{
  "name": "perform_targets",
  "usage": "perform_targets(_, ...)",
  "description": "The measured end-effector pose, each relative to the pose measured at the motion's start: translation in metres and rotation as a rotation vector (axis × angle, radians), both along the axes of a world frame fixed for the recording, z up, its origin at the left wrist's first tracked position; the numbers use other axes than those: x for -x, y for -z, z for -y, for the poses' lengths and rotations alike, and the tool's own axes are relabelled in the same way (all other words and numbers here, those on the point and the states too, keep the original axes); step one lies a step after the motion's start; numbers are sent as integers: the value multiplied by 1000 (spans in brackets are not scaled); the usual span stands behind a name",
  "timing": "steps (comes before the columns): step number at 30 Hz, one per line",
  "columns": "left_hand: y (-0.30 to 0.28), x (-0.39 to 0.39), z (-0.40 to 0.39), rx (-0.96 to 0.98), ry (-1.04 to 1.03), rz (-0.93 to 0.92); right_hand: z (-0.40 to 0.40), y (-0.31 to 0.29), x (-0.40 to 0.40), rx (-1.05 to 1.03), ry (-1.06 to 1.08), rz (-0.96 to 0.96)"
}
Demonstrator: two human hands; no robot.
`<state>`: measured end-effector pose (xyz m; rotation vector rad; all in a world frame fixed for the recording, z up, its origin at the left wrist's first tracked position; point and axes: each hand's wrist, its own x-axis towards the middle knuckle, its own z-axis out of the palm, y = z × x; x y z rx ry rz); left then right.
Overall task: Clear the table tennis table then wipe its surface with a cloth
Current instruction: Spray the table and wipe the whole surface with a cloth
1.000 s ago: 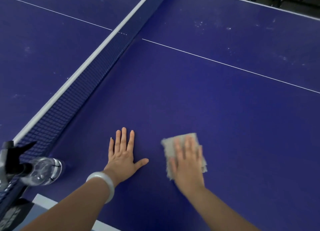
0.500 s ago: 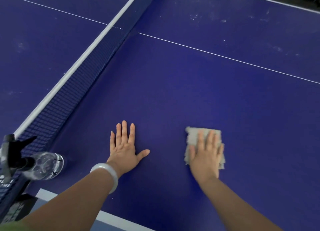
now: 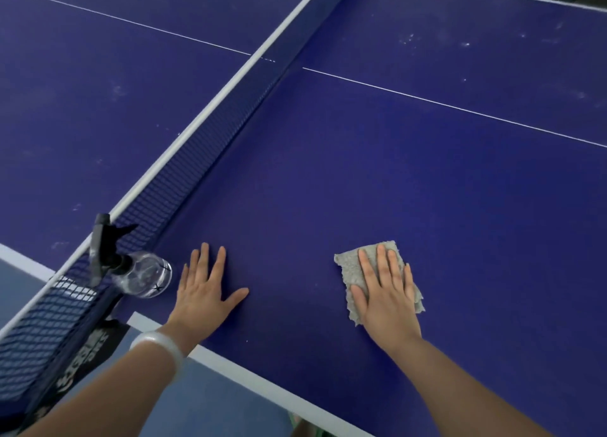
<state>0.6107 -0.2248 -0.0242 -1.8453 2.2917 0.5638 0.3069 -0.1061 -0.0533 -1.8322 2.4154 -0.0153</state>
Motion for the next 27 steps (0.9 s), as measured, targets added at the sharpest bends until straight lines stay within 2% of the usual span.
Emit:
perform_targets(7,10,-7,-2,-40,13,51,17,2,-43,47,164,57)
perform_targets(12,7,-7,0,-78,33,79,-17,-2,-90,30,-325,34)
perform_targets(14,7,-7,-1,-83,36,66,-29,-3,-69,23,-364,21)
perform_targets(18,7,-8,-1,-78,44,77,-22,-3,-36,10,-21,26)
perform_targets(21,7,-8,0,-97,55,100,1,-6,-60,-26,164,100)
perform_targets(23,7,-9,-1,-105,65,101,9,-8,-91,-32,76,89)
perform_targets(27,8,-12,2,-130,88,71,-18,-8,-141,-38,-272,36)
